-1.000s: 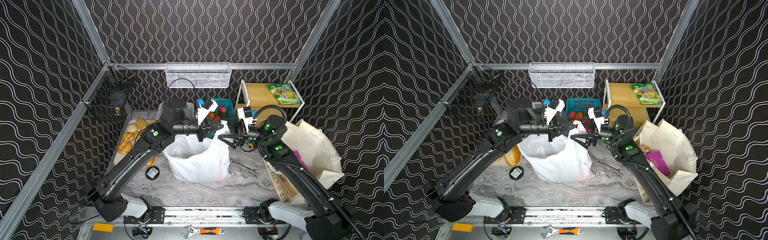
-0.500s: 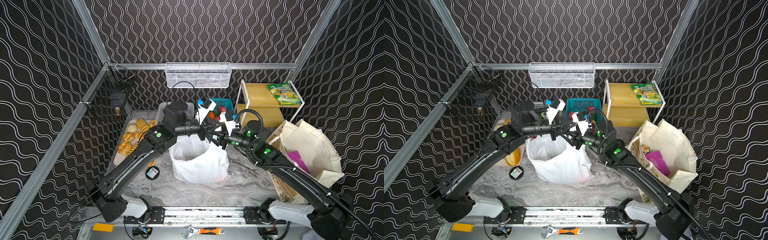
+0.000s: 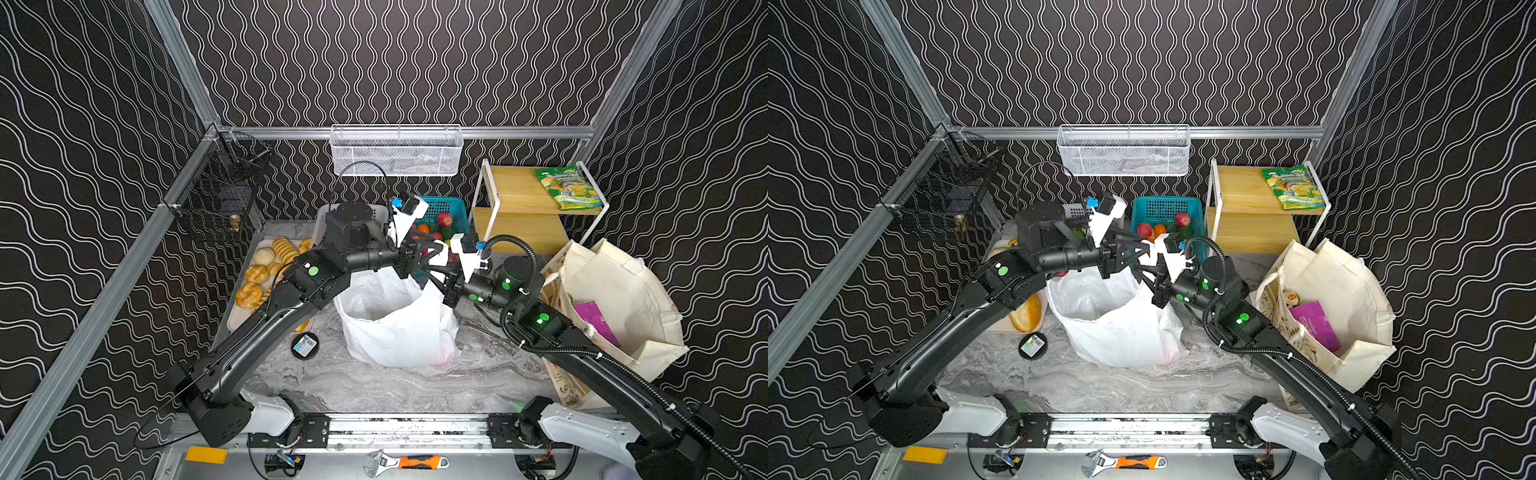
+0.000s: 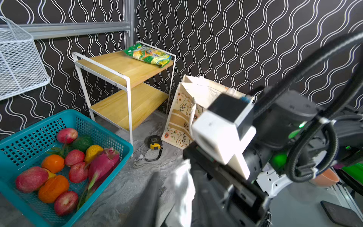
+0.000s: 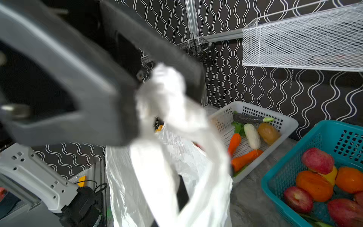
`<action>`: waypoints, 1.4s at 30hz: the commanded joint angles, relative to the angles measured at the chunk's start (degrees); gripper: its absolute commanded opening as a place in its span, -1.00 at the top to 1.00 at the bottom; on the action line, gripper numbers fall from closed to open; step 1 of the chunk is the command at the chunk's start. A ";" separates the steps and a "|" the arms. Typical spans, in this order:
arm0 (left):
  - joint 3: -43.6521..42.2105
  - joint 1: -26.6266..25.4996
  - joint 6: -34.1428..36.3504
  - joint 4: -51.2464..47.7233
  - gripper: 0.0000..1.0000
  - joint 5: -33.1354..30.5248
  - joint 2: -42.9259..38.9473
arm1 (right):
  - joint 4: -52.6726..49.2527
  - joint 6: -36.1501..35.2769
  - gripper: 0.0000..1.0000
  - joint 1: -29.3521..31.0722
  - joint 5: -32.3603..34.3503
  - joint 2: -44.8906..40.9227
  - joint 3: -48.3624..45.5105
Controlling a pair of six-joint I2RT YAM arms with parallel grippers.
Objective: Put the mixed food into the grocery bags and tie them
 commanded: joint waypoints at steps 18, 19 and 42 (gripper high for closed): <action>14.93 0.02 5.51 -22.07 0.49 1.15 6.64 | 1.58 -3.54 0.98 0.05 -1.75 -0.47 -1.28; 15.07 0.00 5.49 -21.91 0.55 1.40 6.87 | 1.53 -3.77 0.97 0.04 -2.24 -0.50 -1.22; 0.67 0.02 -15.30 0.41 1.00 -7.02 -0.29 | 13.58 1.87 0.48 0.10 8.88 -3.17 -9.01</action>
